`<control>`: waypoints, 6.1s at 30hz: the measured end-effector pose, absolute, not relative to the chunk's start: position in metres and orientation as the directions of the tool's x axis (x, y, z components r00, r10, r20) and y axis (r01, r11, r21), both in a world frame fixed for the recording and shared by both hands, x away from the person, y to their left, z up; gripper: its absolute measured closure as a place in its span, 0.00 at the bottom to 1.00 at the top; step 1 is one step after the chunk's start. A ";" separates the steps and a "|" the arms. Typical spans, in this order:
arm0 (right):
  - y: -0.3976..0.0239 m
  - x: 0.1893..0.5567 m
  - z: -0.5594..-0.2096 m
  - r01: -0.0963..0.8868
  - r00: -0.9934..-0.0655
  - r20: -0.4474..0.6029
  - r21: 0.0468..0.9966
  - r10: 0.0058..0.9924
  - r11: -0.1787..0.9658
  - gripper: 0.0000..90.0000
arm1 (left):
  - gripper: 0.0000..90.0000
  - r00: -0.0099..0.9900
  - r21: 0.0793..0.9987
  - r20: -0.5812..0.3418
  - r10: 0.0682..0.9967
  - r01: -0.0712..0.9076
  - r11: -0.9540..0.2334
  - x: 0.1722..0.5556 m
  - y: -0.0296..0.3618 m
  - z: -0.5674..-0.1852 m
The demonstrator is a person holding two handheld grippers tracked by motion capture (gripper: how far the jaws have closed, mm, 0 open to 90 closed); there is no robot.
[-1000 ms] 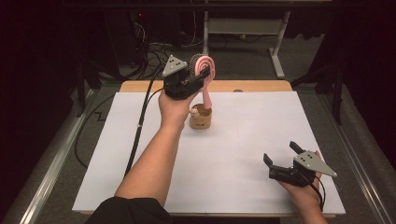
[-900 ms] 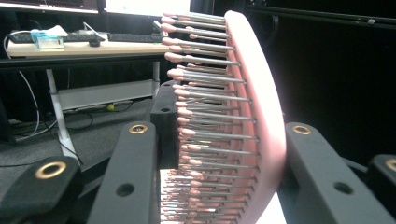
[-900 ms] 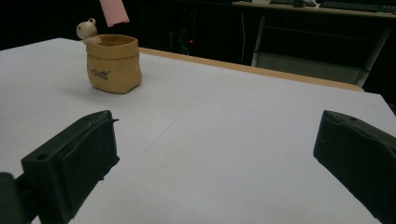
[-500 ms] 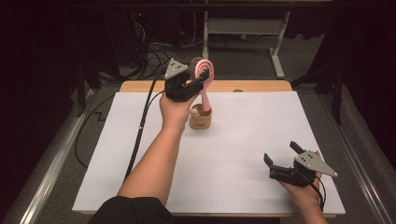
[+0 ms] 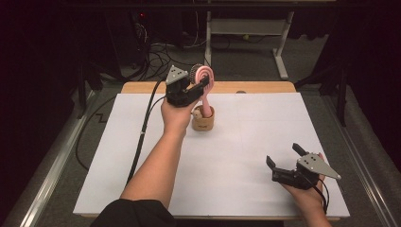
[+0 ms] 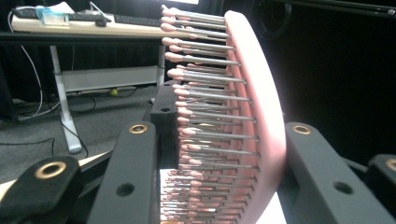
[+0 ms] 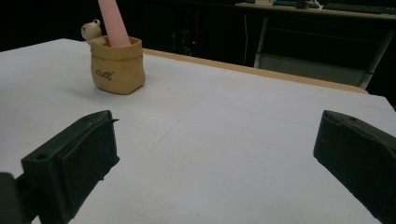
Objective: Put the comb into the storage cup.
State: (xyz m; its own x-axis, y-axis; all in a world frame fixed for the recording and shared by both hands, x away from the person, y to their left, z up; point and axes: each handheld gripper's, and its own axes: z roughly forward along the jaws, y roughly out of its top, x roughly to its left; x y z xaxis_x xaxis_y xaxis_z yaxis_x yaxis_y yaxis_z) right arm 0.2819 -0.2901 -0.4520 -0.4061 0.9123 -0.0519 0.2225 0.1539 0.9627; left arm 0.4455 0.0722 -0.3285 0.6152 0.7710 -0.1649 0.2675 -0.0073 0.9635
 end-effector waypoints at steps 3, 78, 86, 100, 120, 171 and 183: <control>-0.290 0.282 -0.452 0.224 -0.407 -0.048 0.963 0.912 0.151 0.00 | 0.71 0.614 0.962 -0.178 0.769 0.275 0.003 0.446 0.073 -0.332; -0.288 0.282 -0.454 0.231 -0.416 -0.045 0.961 0.908 0.153 0.00 | 0.70 0.577 0.934 -0.255 0.776 0.356 0.042 0.466 0.071 -0.373; -0.289 0.283 -0.455 0.233 -0.418 -0.046 0.960 0.907 0.156 0.00 | 0.68 0.560 0.937 -0.236 0.794 0.347 0.033 0.470 0.080 -0.373; -0.289 0.282 -0.454 0.229 -0.419 -0.046 0.961 0.907 0.154 0.00 | 0.63 0.555 0.945 -0.157 0.817 0.325 -0.040 0.473 0.088 -0.377; -0.290 0.282 -0.455 0.233 -0.417 -0.045 0.960 0.908 0.155 0.00 | 0.45 0.539 0.939 -0.167 0.826 0.343 -0.035 0.476 0.107 -0.386; -0.287 0.284 -0.456 0.237 -0.419 -0.055 0.957 0.906 0.167 0.00 | 0.18 0.522 0.925 -0.185 0.833 0.379 -0.033 0.475 0.122 -0.403; -0.287 0.283 -0.456 0.236 -0.423 -0.058 0.956 0.904 0.171 0.00 | 0.16 0.522 0.921 -0.175 0.835 0.386 -0.049 0.475 0.122 -0.404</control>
State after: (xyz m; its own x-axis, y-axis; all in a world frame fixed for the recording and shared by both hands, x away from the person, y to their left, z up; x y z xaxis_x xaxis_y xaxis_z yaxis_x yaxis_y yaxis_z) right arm 0.2835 -0.2865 -0.4557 -0.4227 0.9044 -0.0575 0.2365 0.1713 0.9564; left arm 0.4752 0.1221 -0.4042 0.5215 0.8351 -0.1748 0.3864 -0.0486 0.9210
